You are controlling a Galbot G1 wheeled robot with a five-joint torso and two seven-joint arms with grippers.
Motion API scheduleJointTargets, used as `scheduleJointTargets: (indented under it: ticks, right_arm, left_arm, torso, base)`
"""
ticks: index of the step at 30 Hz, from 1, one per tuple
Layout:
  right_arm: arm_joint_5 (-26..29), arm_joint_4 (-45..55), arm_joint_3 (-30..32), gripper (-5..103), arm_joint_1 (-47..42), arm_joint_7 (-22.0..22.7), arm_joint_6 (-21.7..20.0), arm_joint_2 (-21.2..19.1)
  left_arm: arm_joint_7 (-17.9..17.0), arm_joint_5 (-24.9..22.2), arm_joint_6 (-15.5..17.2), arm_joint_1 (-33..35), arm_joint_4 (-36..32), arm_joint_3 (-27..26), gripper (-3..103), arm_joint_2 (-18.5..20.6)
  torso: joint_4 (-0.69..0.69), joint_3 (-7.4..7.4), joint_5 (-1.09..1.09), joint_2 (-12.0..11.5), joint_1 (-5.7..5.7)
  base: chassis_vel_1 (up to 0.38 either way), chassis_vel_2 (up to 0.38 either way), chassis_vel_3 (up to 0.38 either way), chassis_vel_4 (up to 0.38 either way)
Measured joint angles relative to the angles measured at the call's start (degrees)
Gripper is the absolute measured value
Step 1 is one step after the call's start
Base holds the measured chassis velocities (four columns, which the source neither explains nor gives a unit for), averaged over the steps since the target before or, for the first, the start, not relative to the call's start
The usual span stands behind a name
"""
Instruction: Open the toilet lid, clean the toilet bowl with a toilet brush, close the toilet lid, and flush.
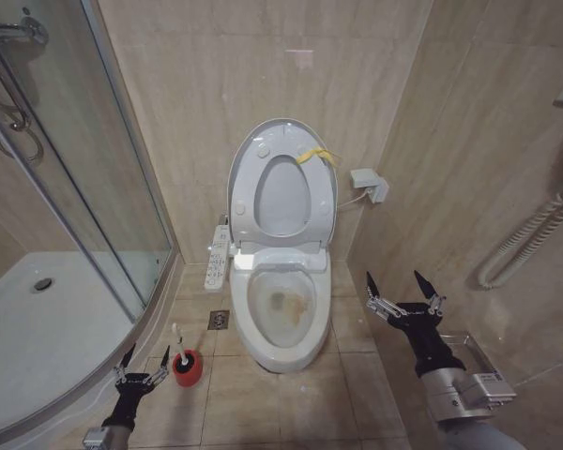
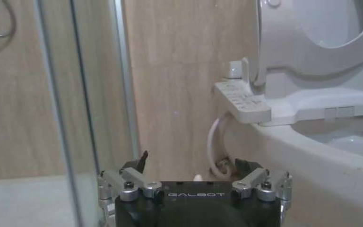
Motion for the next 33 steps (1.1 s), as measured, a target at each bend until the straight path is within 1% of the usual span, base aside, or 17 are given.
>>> scheduleJointTargets:
  ticks: [1, 2, 5, 12, 14, 15, 18, 23, 25, 26, 28, 29, 32, 33]
  right_arm:
    - [0.0, 0.0, 0.0, 100, 0.0, 0.0, 0.0, 0.0]
    - [-0.01, 0.0, 0.0, 100, 0.0, 0.0, 0.0, 0.0]
    - [-0.02, 0.0, 0.0, 100, 0.0, 0.0, 0.0, 0.0]
    - [-0.02, 0.0, 0.0, 100, 0.0, 0.0, 0.0, 0.0]
    - [-0.02, 0.0, 0.0, 100, 0.0, 0.0, 0.0, 0.0]
    - [-0.02, 0.0, 0.0, 100, 0.0, 0.0, 0.0, 0.0]
    - [-0.02, 0.0, 0.0, 100, 0.0, 0.0, 0.0, 0.0]
    - [-0.02, 0.0, 0.0, 100, 0.0, 0.0, 0.0, 0.0]
    - [-0.02, 0.0, 0.0, 100, 0.0, 0.0, 0.0, 0.0]
    - [-0.02, 0.0, 0.0, 100, 0.0, 0.0, 0.0, 0.0]
    - [-0.02, 0.0, 0.0, 100, 0.0, 0.0, 0.0, 0.0]
    - [-0.02, 0.0, 0.0, 100, 0.0, 0.0, 0.0, 0.0]
    - [-0.02, 0.0, 0.0, 100, 0.0, 0.0, 0.0, 0.0]
    - [-0.02, 0.0, 0.0, 100, 0.0, 0.0, 0.0, 0.0]
  left_arm:
    - [0.24, 0.0, 0.0, -0.41, 0.38, 0.14, 92, 0.05]
    - [0.6, 0.0, 0.0, -0.99, 0.94, 0.31, 92, 0.21]
    - [0.91, -0.01, 0.0, -1.77, 1.6, 0.46, 92, 0.4]
    - [1.2, -0.3, -0.08, -4.33, 5.03, 0.81, 92, 0.89]
    - [1.98, -0.72, -0.46, -5.99, 7.54, 1.13, 91, 1.09]
    - [1.98, -0.72, -0.46, -5.99, 7.54, 1.13, 91, 1.09]
    - [3.32, -0.76, -1.62, -8.32, 11.02, 1.66, 91, 1.34]
    - [4.35, -0.65, -2.37, -11.47, 15.56, 2.69, 90, 1.87]
    - [5.0, -0.64, -2.93, -13.96, 18.77, 3.82, 90, 2.19]
    - [5.0, -0.64, -2.93, -13.96, 18.77, 3.82, 90, 2.19]
    - [5.7, -0.64, -3.8, -17.16, 22.49, 5.4, 90, 2.37]
    - [5.7, -0.64, -3.8, -17.16, 22.49, 5.4, 90, 2.37]
    - [6.91, -0.48, -4.95, -21.6, 27.27, 7.32, 90, 2.28]
    - [6.91, -0.48, -4.95, -21.6, 27.27, 7.32, 90, 2.28]
  torso:
    - [0.0, 0.0, -0.01, 0.0, 0.0]
    - [0.04, 0.0, 0.03, 0.0, 0.0]
    - [0.02, 0.0, 0.01, 0.0, 0.0]
    - [0.02, 0.0, 0.02, 0.0, -0.01]
    - [0.03, 0.0, 0.02, 0.0, -0.01]
    - [0.03, 0.0, 0.02, 0.0, -0.01]
    - [0.01, 0.0, 0.01, 0.0, -0.01]
    - [0.02, 0.0, 0.02, 0.0, -0.01]
    - [0.03, 0.0, 0.02, 0.0, -0.01]
    - [0.03, 0.0, 0.02, 0.0, -0.01]
    - [0.02, 0.0, 0.01, 0.0, -0.01]
    - [0.02, 0.0, 0.01, 0.0, -0.01]
    - [0.02, 0.0, 0.02, 0.0, -0.01]
    - [0.02, 0.0, 0.02, 0.0, -0.01]
  base:
    - [0.0, 0.0, 0.0, 0.0]
    - [0.0, 0.0, 0.0, 0.0]
    - [0.0, 0.0, 0.0, 0.0]
    - [0.0, 0.0, 0.0, 0.0]
    - [0.0, 0.0, 0.0, 0.0]
    - [0.0, 0.0, 0.0, 0.0]
    - [0.0, 0.0, 0.0, 0.0]
    - [0.0, 0.0, 0.0, 0.0]
    - [0.0, 0.0, 0.0, 0.0]
    - [0.0, 0.0, 0.0, 0.0]
    - [0.0, 0.0, 0.0, 0.0]
    - [0.0, 0.0, 0.0, 0.0]
    - [0.0, 0.0, 0.0, 0.0]
    - [0.0, 0.0, 0.0, 0.0]
